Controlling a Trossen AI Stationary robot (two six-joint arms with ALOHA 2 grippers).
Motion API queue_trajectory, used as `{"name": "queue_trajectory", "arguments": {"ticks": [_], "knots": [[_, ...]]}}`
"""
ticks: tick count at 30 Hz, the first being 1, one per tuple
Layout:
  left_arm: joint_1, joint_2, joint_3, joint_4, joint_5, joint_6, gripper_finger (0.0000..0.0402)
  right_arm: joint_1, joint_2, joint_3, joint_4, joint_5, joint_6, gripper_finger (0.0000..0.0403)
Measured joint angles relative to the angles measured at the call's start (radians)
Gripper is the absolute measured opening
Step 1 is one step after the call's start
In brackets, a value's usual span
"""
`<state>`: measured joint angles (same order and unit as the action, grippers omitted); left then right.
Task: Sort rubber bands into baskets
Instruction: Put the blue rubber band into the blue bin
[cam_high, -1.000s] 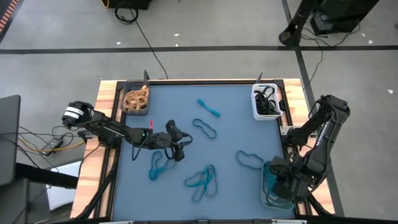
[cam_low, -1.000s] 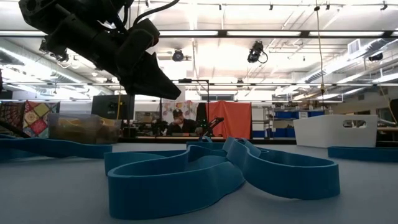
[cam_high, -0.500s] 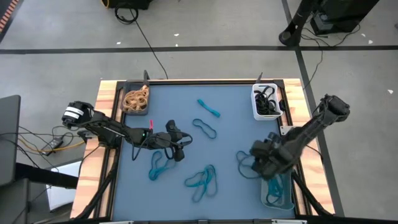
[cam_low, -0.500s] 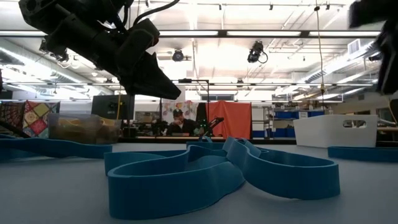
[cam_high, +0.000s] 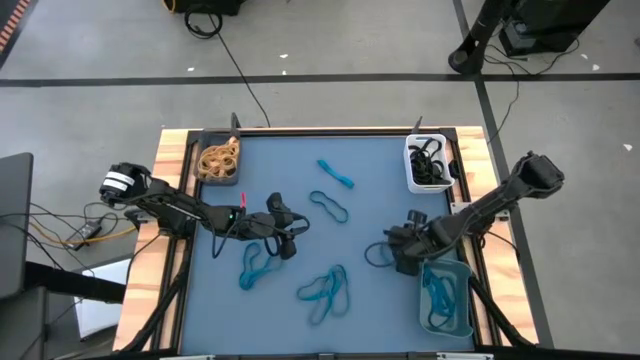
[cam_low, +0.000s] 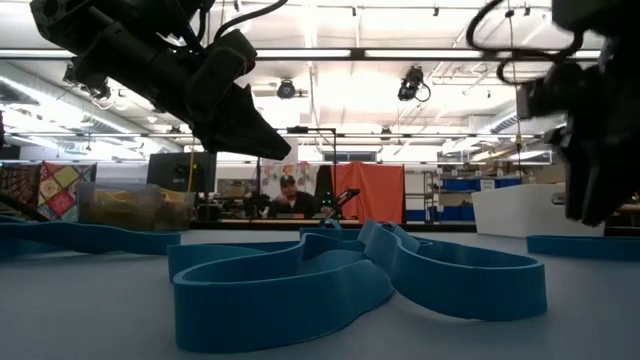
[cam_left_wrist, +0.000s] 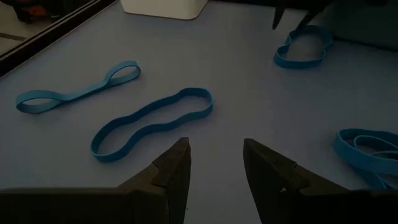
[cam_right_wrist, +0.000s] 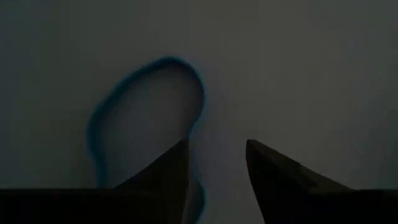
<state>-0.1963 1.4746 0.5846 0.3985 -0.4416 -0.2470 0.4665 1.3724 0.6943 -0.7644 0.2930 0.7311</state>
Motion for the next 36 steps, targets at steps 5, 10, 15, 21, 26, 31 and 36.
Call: {"name": "queue_trajectory", "arguments": {"ticks": [5, 10, 15, 21, 26, 31, 36], "knots": [[0.0, 0.0, 0.0, -0.001, 0.0, 0.0, 0.0151, -0.027, 0.0, -0.078, 0.135, -0.043, -0.063, 0.0144], [0.0, 0.0, 0.0, -0.002, 0.0, 0.0, 0.0151, -0.027, 0.0, -0.104, 0.167, -0.058, -0.087, 0.0111], [0.0, 0.0, 0.0, -0.001, 0.0, 0.0, 0.0151, -0.027, 0.0, -0.104, 0.191, -0.114, -0.088, 0.0066], [0.0, 0.0, 0.0, -0.001, 0.0, 0.0, 0.0151, -0.027, -0.001, -0.104, 0.235, -0.115, -0.096, 0.0055], [0.0, 0.0, 0.0, -0.002, 0.0, 0.0, 0.0151, -0.028, -0.02, -0.08, 0.229, -0.053, -0.107, 0.0079], [0.0, 0.0, 0.0, -0.001, 0.0, 0.004, 0.0151, -0.035, -0.031, -0.041, 0.233, -0.049, -0.131, 0.0126], [0.0, 0.0, 0.0, -0.003, 0.0, 0.004, 0.0151, -0.036, -0.031, -0.041, 0.213, -0.083, -0.13, 0.0175]]}}
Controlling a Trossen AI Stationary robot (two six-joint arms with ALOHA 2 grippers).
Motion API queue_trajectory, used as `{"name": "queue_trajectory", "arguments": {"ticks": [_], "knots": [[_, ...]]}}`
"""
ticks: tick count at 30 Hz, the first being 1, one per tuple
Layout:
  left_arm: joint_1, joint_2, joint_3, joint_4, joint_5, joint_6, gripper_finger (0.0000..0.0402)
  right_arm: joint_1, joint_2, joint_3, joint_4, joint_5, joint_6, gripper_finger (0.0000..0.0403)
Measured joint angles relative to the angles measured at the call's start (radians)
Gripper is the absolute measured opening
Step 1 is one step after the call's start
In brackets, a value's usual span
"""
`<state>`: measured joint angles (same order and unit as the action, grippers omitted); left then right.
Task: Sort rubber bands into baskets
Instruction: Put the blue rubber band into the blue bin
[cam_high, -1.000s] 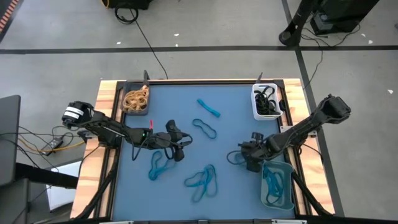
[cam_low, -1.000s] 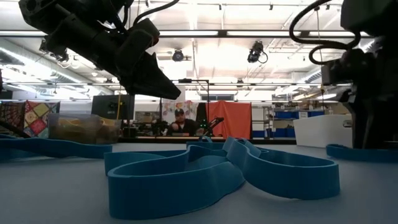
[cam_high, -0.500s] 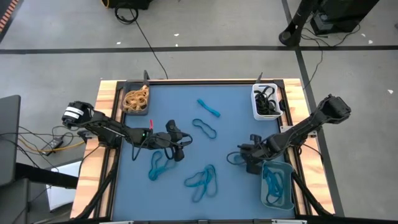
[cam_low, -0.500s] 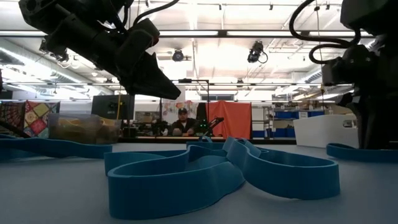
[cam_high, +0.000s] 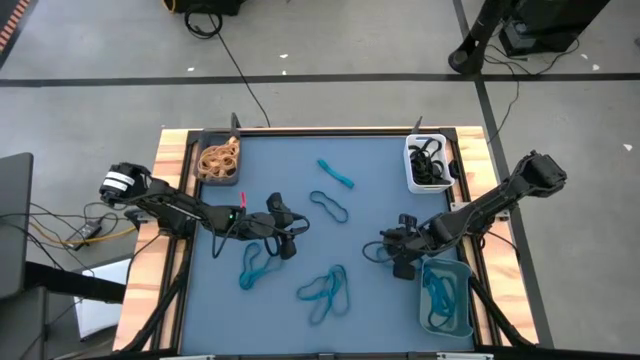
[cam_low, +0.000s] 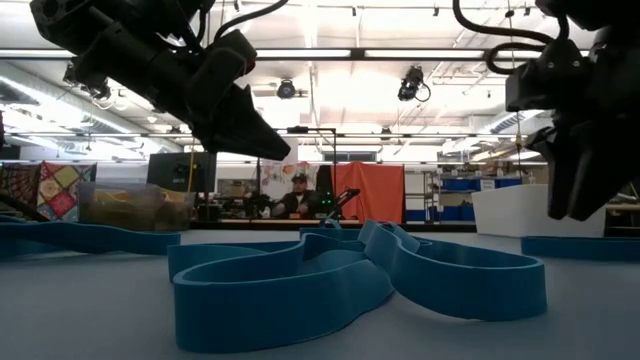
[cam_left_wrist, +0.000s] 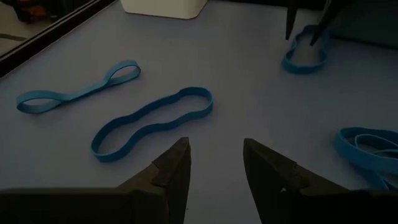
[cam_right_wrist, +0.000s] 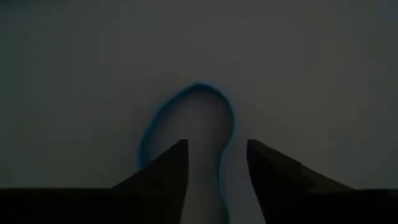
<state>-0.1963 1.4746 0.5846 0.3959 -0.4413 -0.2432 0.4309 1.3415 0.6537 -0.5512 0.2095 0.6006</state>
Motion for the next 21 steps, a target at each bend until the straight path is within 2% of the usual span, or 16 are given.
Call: {"name": "queue_trajectory", "arguments": {"ticks": [5, 9, 15, 21], "knots": [[0.0, 0.0, 0.0, -0.003, 0.0, 0.0, 0.0151, -0.002, 0.0, -0.02, 0.022, 0.006, 0.025, 0.0186], [0.0, 0.0, 0.0, -0.009, 0.0, 0.0, 0.0151, -0.008, 0.0, -0.073, 0.055, 0.007, 0.096, 0.0164], [0.0, 0.0, 0.0, -0.006, 0.0, -0.003, 0.0151, -0.01, 0.0, -0.09, 0.057, 0.005, 0.128, 0.0104], [0.0, 0.0, 0.0, -0.005, 0.0, -0.003, 0.0151, -0.01, 0.0, -0.09, 0.059, -0.072, 0.111, 0.0012]]}}
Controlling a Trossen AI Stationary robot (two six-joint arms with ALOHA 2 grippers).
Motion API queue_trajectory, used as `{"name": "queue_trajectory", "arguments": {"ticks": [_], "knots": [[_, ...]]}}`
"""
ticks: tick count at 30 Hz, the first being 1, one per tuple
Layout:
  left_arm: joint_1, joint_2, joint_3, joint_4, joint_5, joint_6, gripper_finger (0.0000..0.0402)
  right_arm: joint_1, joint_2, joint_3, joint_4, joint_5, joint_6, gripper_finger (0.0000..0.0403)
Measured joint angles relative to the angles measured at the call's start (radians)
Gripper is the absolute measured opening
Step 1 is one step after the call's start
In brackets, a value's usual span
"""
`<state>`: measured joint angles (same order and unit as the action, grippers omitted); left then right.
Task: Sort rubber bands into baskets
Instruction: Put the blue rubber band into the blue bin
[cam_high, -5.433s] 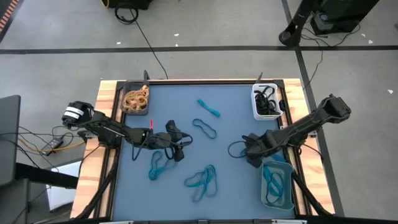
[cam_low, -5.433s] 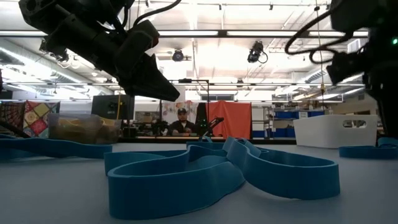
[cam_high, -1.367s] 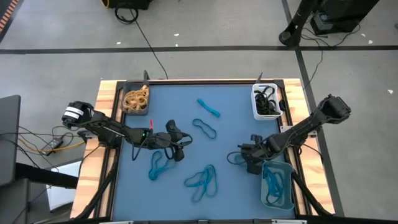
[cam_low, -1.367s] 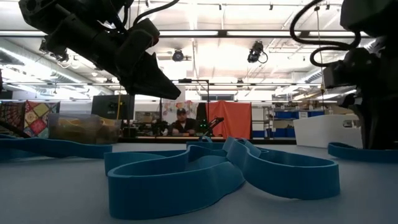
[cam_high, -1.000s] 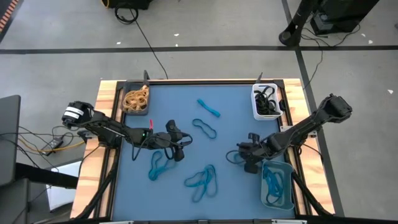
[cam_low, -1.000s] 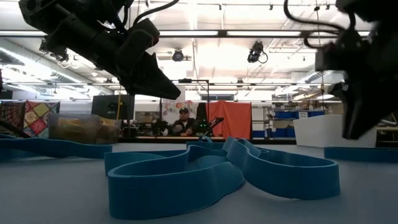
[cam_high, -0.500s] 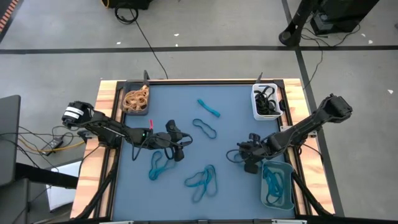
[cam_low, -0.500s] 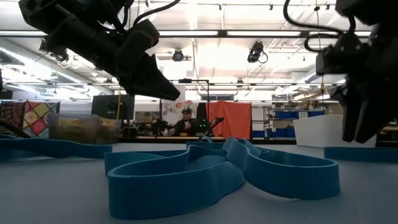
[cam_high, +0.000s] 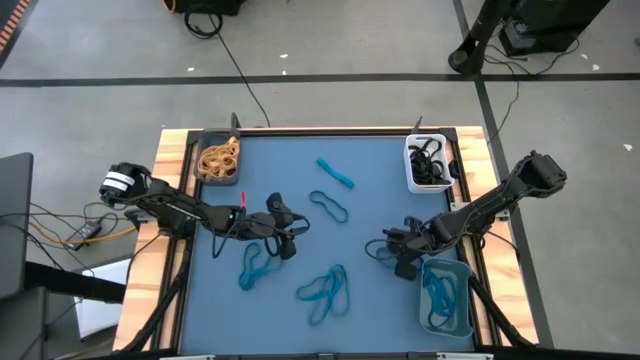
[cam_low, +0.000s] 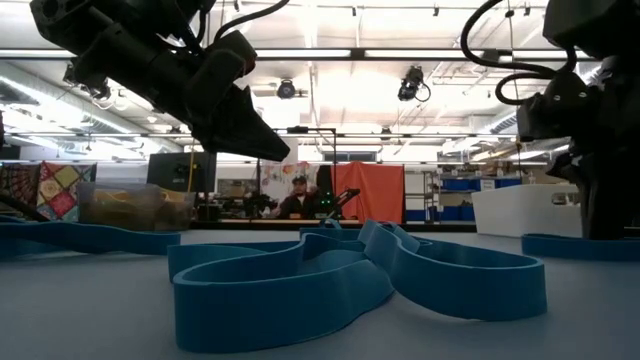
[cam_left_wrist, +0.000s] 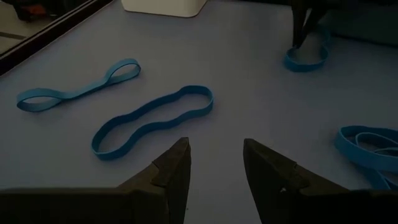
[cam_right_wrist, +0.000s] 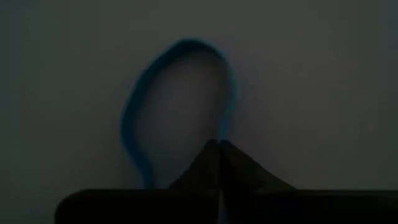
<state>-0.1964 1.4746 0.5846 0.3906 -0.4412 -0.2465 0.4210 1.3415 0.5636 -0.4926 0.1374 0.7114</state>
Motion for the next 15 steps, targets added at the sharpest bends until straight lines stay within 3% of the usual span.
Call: {"name": "queue_trajectory", "arguments": {"ticks": [7, 15], "knots": [[0.0, 0.0, 0.0, -0.001, 0.0, 0.004, 0.0151, 0.004, 0.0, 0.026, 0.013, -0.077, 0.019, 0.0006], [0.0, 0.0, 0.0, -0.024, 0.0, 0.006, 0.0151, 0.064, 0.0, 0.236, -0.167, -0.113, -0.031, 0.0003]]}}
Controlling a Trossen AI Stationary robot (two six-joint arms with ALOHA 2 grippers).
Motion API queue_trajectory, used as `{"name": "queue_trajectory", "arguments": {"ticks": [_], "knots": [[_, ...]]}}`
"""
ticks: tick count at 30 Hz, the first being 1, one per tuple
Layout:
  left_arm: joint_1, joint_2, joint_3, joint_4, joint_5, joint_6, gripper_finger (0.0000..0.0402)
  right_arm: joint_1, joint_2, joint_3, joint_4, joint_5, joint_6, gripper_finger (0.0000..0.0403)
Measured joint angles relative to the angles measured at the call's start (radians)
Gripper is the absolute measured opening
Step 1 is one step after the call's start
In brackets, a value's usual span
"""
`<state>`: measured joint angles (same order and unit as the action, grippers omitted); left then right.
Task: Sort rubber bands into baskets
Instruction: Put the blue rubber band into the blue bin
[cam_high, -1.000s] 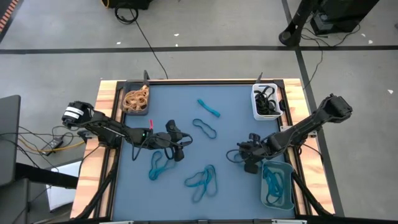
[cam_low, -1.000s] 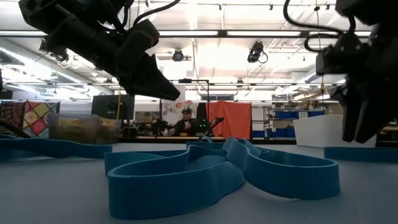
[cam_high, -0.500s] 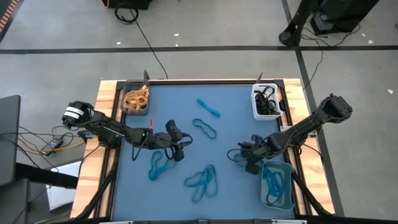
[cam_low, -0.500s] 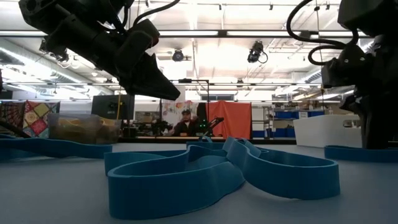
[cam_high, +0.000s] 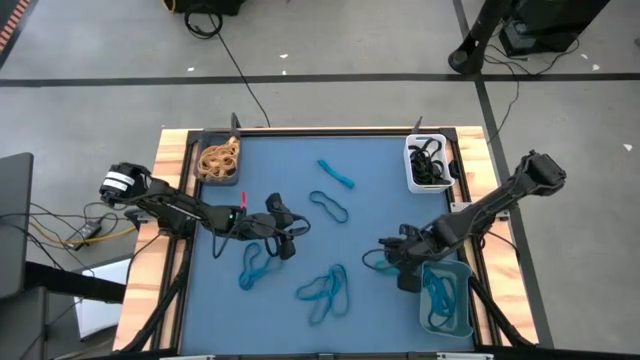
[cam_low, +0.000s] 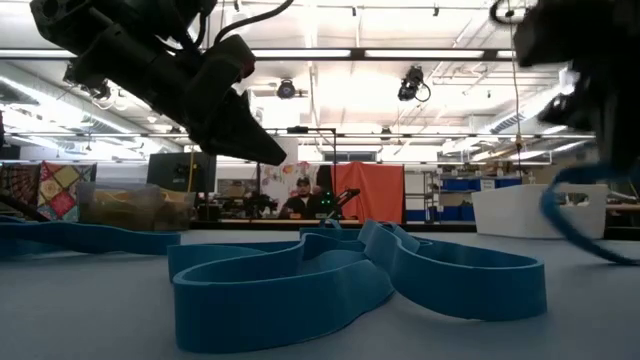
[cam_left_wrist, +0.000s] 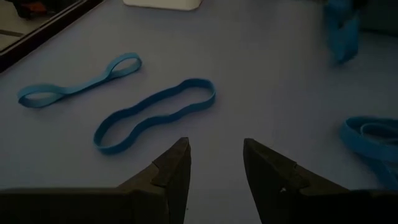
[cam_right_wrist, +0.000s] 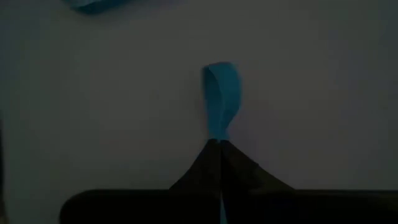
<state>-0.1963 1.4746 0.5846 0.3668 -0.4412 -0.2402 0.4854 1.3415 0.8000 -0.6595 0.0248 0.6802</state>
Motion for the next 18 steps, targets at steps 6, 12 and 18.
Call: {"name": "queue_trajectory", "arguments": {"ticks": [6, 12, 18], "knots": [[0.0, 0.0, 0.0, -0.027, 0.0, -0.002, 0.0151, 0.074, 0.0, 0.195, -0.29, 0.047, 0.035, 0.0002], [0.0, 0.0, 0.0, -0.03, 0.0, -0.001, 0.0151, 0.158, 0.0, 0.369, -0.549, 0.132, 0.133, 0.0002], [0.0, 0.0, 0.0, -0.033, 0.0, 0.0, 0.0151, 0.25, -0.001, 0.5, -0.736, 0.164, 0.298, 0.0002]]}}
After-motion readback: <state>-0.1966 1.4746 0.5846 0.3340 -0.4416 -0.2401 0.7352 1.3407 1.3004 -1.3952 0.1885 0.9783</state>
